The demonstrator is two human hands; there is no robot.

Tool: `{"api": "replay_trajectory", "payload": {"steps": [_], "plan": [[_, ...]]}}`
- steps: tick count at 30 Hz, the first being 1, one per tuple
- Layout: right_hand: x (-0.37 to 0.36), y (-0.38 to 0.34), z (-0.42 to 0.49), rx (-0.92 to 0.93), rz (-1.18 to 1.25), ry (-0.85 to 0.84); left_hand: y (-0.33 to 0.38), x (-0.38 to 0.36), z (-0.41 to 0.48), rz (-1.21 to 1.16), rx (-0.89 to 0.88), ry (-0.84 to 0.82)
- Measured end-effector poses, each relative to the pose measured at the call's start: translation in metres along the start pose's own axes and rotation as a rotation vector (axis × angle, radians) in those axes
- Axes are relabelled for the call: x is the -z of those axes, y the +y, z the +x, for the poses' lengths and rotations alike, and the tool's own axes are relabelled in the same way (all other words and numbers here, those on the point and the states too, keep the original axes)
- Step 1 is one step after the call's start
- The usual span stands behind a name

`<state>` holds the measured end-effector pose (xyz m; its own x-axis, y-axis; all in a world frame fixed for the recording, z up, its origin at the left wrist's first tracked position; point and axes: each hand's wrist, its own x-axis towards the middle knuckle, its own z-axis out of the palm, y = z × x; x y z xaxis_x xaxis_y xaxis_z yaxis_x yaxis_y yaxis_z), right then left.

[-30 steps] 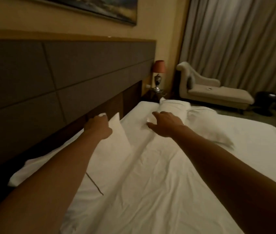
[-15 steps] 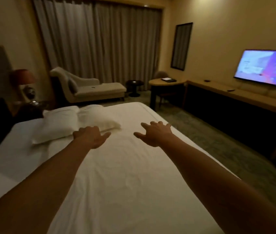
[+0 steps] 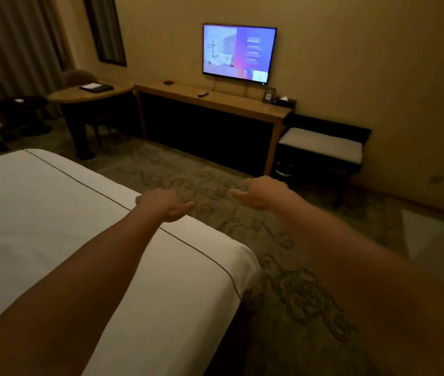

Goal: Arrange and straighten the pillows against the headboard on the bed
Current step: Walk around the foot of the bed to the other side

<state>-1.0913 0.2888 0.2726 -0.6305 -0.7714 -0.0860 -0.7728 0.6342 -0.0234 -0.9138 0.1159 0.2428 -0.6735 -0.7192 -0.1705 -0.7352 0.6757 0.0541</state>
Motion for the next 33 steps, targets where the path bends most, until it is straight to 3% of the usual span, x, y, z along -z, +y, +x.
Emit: {"api": "replay_trajectory", "payload": {"steps": [3,9,17,28,33], "plan": [[-0.011,0.076,0.037,-0.083,0.015,-0.076,0.072,-0.018,0.062,0.015,-0.124,-0.11],[-0.042,0.172,0.126,-0.137,0.037,-0.24,0.172,-0.036,0.184,0.061,-0.147,-0.2],[-0.07,0.272,0.355,-0.143,-0.027,-0.379,0.273,-0.066,0.414,0.019,-0.114,-0.293],[-0.048,0.324,0.683,0.057,-0.06,-0.459,0.312,-0.029,0.714,-0.041,0.031,-0.332],[-0.06,0.306,0.872,0.145,-0.091,-0.314,0.281,-0.019,0.87,-0.039,0.133,-0.34]]}}
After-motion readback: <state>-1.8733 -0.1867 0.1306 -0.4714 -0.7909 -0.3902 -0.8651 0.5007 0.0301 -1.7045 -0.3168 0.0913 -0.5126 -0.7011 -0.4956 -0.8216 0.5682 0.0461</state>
